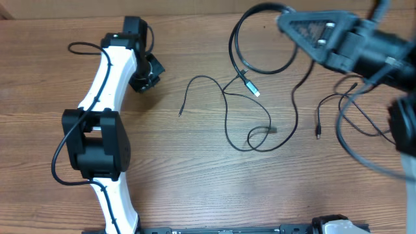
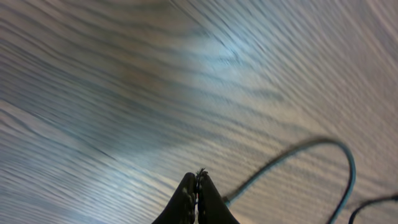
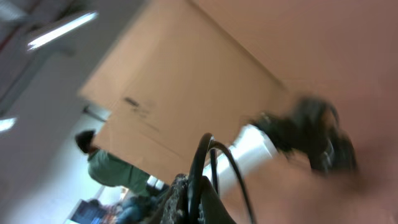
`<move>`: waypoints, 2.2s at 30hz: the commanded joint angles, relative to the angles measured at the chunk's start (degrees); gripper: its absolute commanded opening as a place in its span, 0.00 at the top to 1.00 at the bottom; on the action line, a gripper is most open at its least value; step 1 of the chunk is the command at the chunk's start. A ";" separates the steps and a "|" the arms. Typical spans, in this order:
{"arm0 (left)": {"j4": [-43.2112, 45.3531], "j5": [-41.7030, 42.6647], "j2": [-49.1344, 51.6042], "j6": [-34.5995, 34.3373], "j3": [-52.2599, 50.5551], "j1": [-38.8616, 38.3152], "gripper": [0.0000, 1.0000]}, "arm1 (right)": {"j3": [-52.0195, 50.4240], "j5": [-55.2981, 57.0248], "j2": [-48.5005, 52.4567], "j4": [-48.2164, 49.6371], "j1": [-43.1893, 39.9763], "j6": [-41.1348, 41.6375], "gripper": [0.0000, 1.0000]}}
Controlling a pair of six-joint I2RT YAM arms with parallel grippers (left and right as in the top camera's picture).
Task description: Untangle cables
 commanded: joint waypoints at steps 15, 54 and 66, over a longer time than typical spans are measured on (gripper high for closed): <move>-1.92 0.90 0.48 4.33 -0.50 -5.18 0.96 | -0.50 16.39 13.62 -46.95 -0.02 -32.54 0.96; -7.02 0.85 0.48 8.35 -0.50 -11.34 0.94 | -30.82 48.94 13.77 -37.42 -3.52 -25.97 0.00; -7.39 0.85 0.48 8.74 -0.50 -11.34 0.91 | -31.80 43.85 13.77 -43.12 2.16 -27.41 0.24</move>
